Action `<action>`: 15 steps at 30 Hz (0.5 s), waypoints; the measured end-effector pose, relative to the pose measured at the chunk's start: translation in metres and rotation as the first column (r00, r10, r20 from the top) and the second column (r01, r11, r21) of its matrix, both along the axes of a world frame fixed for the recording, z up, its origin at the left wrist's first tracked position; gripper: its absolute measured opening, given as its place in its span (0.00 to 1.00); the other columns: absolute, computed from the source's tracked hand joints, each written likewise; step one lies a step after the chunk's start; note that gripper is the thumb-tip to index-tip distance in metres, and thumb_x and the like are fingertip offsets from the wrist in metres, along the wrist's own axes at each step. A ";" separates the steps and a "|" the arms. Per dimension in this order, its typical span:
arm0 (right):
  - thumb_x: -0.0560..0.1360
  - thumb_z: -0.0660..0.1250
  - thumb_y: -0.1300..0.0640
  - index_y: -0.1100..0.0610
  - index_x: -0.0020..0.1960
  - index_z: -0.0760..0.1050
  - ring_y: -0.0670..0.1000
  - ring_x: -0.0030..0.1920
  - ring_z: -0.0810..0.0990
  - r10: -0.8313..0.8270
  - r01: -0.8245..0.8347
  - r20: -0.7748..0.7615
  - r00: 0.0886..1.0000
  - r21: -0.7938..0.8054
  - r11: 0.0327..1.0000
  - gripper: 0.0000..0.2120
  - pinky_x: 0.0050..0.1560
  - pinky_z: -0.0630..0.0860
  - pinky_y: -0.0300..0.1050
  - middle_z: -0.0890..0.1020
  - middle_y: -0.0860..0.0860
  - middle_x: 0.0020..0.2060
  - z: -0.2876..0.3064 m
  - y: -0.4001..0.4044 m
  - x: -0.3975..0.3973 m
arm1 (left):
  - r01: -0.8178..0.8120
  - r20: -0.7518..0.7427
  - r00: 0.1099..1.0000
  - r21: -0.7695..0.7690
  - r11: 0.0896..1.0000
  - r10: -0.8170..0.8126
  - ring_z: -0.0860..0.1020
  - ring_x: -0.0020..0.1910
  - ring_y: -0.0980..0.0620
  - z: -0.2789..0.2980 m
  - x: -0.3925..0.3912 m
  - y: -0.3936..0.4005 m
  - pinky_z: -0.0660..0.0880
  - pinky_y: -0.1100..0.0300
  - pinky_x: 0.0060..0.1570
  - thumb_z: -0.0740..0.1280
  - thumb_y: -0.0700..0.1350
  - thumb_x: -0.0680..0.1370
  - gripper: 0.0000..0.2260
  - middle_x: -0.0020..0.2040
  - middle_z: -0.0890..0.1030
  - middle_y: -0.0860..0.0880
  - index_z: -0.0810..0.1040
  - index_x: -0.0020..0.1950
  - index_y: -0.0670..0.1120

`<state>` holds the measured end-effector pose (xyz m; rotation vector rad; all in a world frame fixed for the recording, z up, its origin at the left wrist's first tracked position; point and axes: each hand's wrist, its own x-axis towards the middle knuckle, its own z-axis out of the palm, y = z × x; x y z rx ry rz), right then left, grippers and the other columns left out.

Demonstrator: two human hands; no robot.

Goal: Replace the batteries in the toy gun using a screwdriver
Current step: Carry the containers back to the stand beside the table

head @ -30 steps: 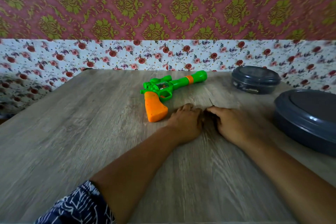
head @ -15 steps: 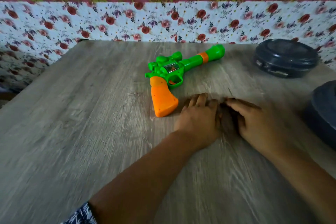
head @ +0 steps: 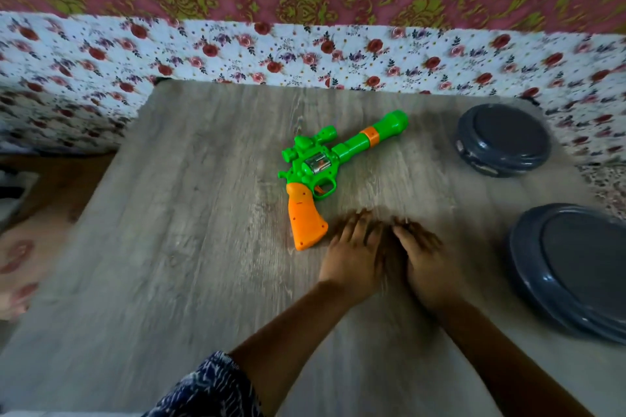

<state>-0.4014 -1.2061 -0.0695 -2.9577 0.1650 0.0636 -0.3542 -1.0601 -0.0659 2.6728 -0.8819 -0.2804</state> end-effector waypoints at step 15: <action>0.79 0.56 0.54 0.55 0.59 0.74 0.48 0.46 0.78 -0.367 0.331 0.023 0.930 0.379 0.864 0.13 0.43 0.68 0.35 0.81 0.50 0.48 0.066 0.047 -0.047 | 0.131 -0.205 0.971 0.037 0.991 -0.121 0.46 0.78 0.47 0.026 -0.019 0.029 0.41 0.57 0.74 0.57 0.44 0.80 0.27 0.79 0.50 0.47 0.53 0.78 0.46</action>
